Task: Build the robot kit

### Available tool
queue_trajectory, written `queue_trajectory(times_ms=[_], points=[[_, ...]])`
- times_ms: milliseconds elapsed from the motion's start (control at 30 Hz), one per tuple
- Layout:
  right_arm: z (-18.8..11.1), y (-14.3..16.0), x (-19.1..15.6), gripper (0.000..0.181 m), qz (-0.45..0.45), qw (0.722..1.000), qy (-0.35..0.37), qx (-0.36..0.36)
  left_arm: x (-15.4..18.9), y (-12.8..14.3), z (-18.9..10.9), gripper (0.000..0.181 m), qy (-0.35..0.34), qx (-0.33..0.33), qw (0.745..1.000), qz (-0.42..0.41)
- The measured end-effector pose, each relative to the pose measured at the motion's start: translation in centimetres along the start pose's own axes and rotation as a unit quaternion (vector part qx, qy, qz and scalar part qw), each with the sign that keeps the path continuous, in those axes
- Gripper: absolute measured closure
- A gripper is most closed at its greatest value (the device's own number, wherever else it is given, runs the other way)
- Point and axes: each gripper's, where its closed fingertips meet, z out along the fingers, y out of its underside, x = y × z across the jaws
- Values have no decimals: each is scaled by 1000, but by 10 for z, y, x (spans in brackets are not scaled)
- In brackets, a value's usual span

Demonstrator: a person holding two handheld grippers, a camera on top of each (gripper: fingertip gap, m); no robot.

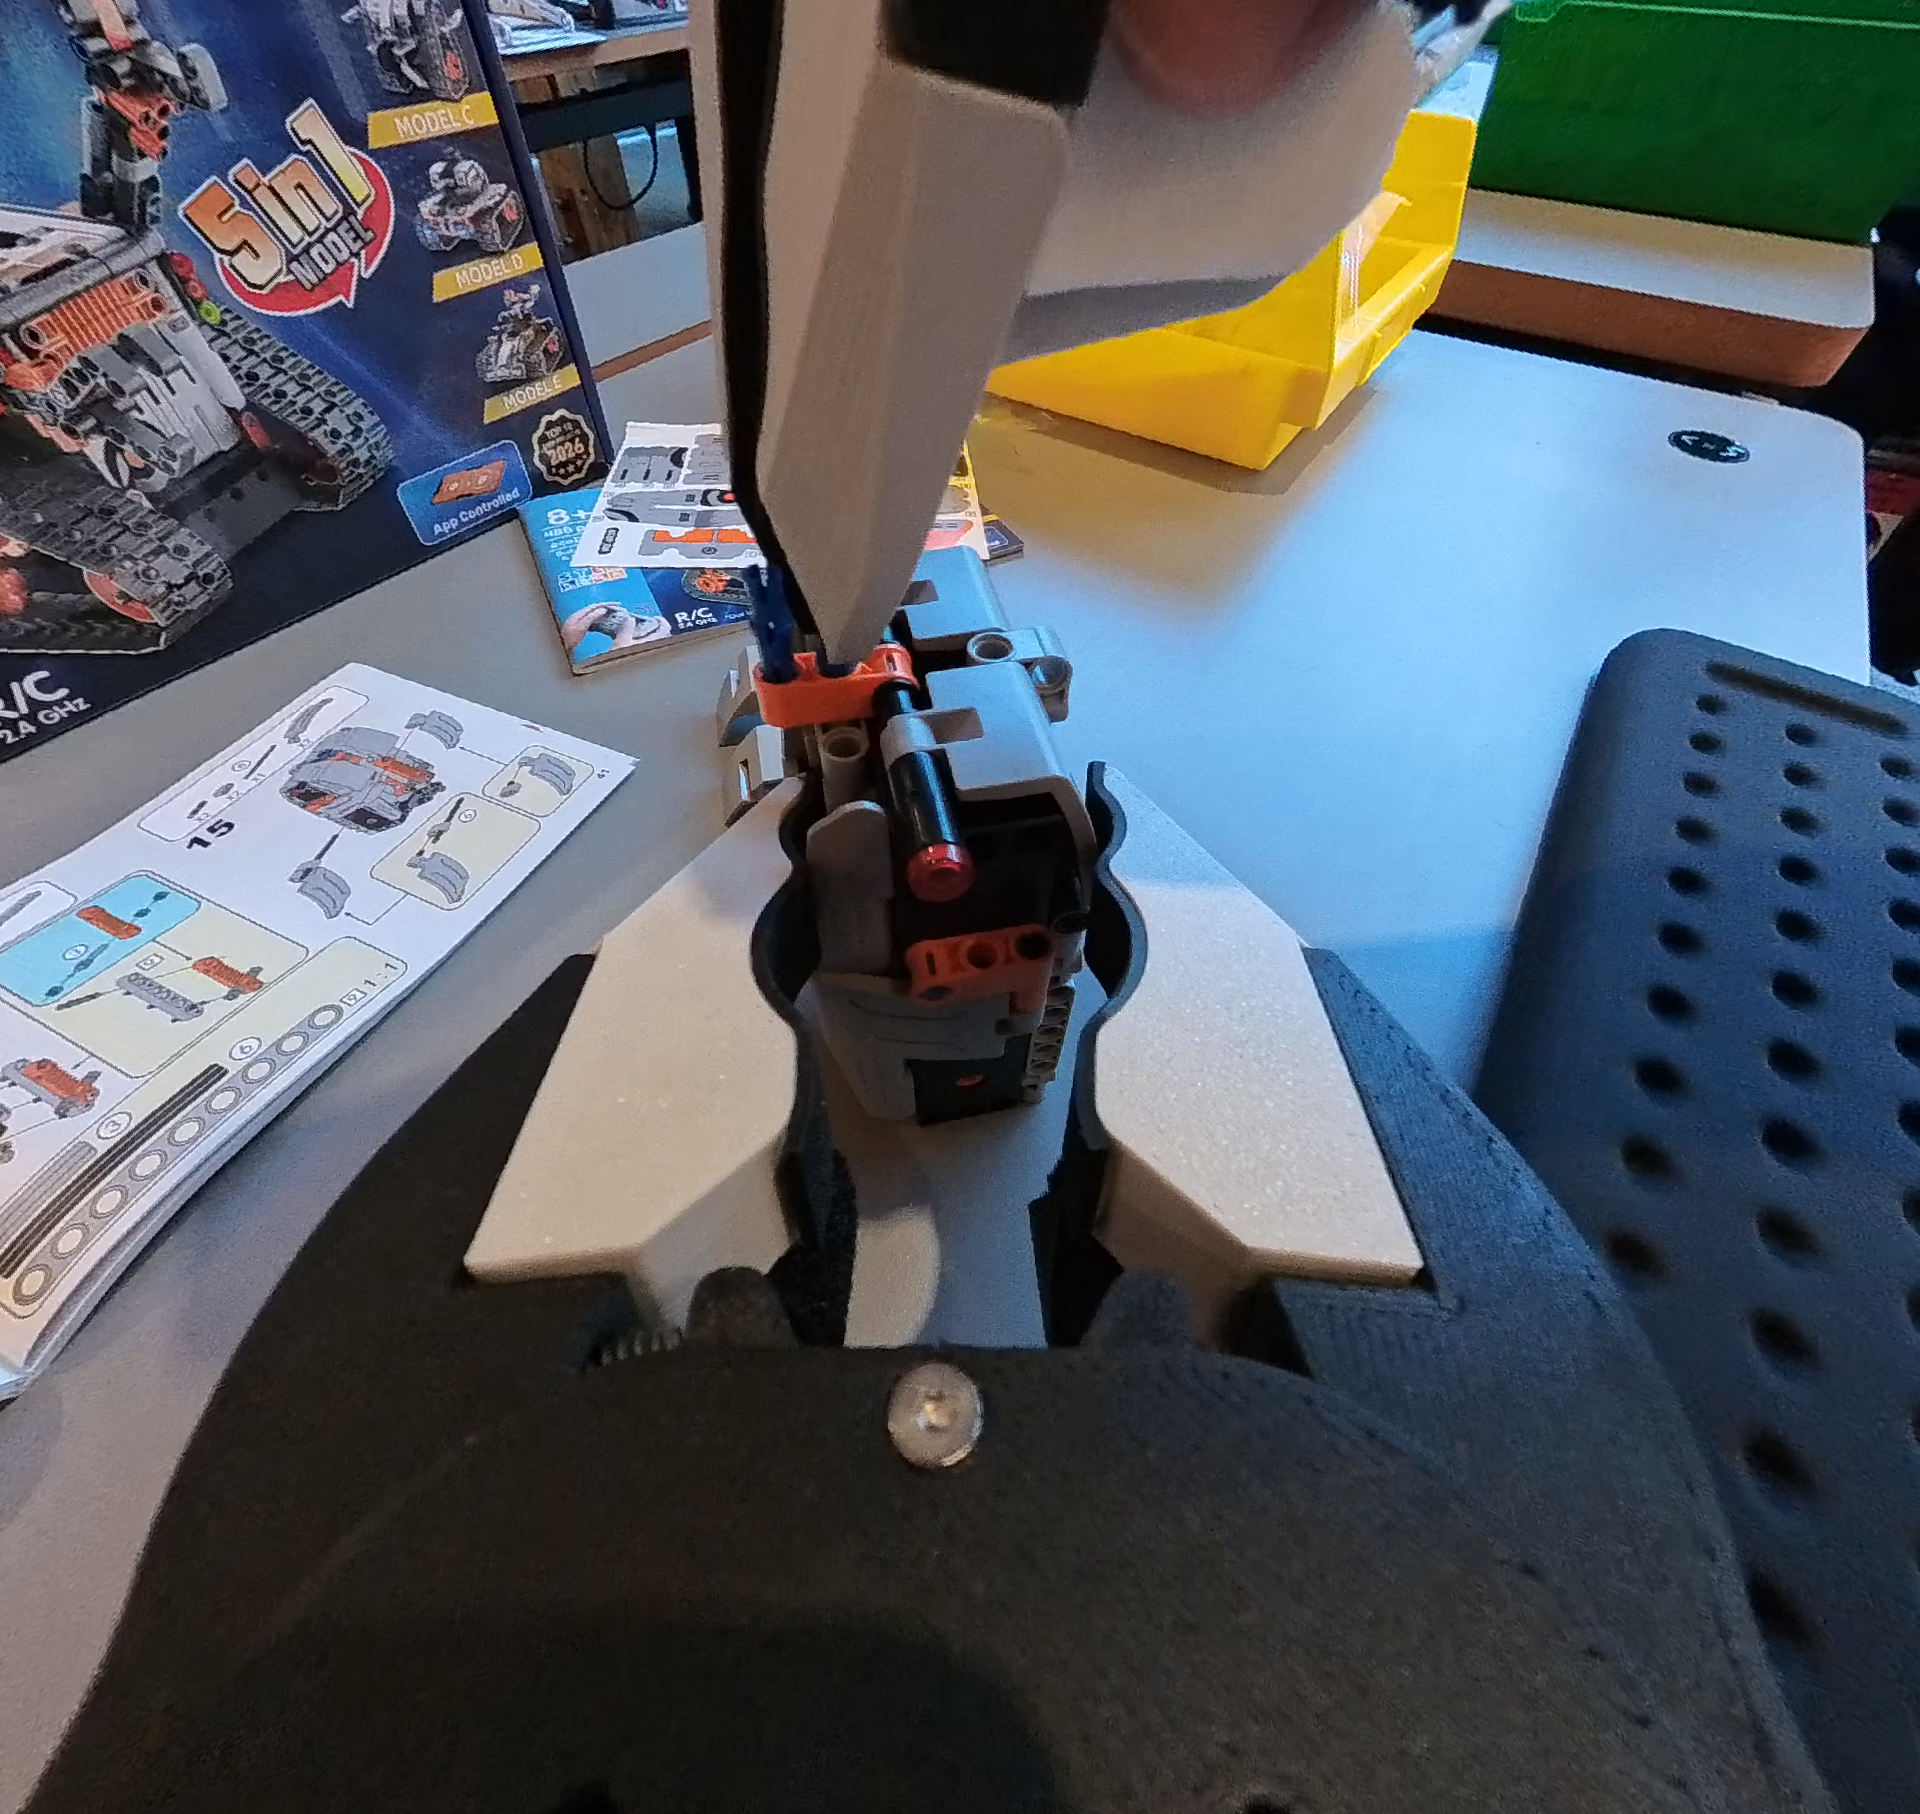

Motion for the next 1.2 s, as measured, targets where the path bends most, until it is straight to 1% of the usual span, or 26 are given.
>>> queue_trajectory(times_ms=[200, 367, 567, 700, 800, 900, 967, 1000, 1067, 1133, 1200], points=[[1, 1, 0, 178, -1, 1000, 8, -4, 0, 0, 0, 133, 2, -3, 1000, -4], [1, 4, -1, 178, 2, 999, -2, -33, 2, 1, 1, 133, -1, -6, 1000, 10], [2, 5, -1, 178, 7, 999, 12, -30, 2, 1, 1, 133, -3, -8, 1000, 13], [3, 6, -1, 178, 14, 999, 18, -25, 2, 1, 1, 133, -5, -8, 1000, 13], [3, 5, -1, 178, 6, 999, 38, -22, 2, 1, 1, 133, -7, -8, 1000, 12], [4, 2, 0, 177, 1, 999, 47, 5, 1, 0, 0, 133, 8, 0, 1000, -17], [1, 4, 1, 177, -31, 999, 42, 12, 2, 0, 1, 133, 2, -5, 1000, 1], [-1, 3, 1, 175, -37, 998, 40, 32, 2, 0, 1, 133, -4, -5, 1000, 10], [-17, -4, 9, 133, -37, 990, 59, 121, 1, 0, 1, 132, -5, 0, 1000, 3], [-38, 1, 20, 118, -25, 970, 93, 224, 3, -1, -1, 131, 12, 14, 1000, -20], [-49, 9, 22, 88, -1, 934, 102, 343, 9, -3, -6, 118, 47, 22, 997, -55]])
